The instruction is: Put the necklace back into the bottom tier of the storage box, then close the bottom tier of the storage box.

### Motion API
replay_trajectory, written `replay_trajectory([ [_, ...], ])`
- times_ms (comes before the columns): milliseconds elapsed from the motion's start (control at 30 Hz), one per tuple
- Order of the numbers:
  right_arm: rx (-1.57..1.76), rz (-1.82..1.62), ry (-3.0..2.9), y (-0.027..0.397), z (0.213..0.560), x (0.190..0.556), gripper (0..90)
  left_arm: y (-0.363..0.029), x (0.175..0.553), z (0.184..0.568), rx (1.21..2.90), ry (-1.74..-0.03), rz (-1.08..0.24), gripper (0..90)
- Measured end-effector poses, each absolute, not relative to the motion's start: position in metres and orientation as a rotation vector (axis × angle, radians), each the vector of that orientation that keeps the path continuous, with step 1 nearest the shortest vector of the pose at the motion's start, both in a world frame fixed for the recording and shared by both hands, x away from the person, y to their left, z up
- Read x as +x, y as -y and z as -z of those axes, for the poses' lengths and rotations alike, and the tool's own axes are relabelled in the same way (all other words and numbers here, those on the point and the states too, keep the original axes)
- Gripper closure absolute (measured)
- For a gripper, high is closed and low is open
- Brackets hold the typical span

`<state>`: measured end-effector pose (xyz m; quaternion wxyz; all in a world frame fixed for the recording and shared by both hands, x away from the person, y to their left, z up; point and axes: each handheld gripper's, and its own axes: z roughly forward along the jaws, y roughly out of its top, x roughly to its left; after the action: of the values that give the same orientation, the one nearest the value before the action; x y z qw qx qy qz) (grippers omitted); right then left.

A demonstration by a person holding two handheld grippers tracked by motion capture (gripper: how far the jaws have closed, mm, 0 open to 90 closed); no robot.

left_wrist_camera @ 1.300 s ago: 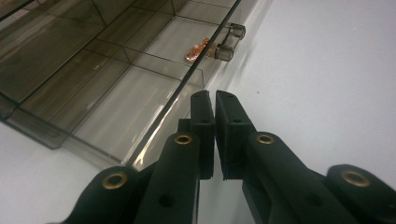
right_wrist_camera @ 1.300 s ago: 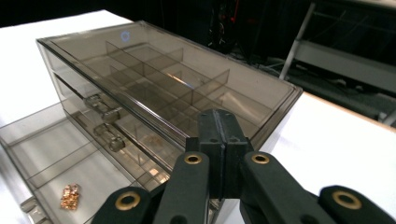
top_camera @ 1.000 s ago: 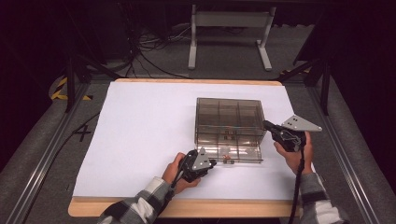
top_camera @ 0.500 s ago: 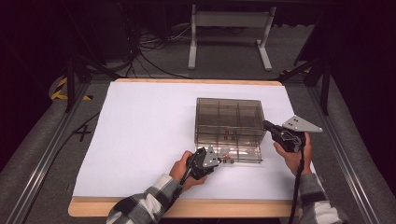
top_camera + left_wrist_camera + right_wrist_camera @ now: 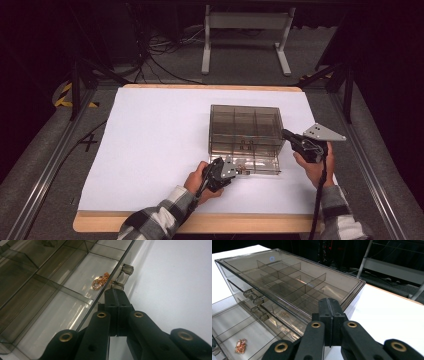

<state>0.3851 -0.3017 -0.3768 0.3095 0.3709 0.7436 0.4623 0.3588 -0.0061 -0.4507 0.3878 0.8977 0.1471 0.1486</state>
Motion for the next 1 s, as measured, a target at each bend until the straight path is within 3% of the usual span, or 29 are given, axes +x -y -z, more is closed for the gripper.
replay_trajectory([
  [1000,0.992,-1.22,-1.968,0.301,0.376,0.383,90.0,0.016,0.373,0.444,2.265,-0.418,-0.426,89.9],
])
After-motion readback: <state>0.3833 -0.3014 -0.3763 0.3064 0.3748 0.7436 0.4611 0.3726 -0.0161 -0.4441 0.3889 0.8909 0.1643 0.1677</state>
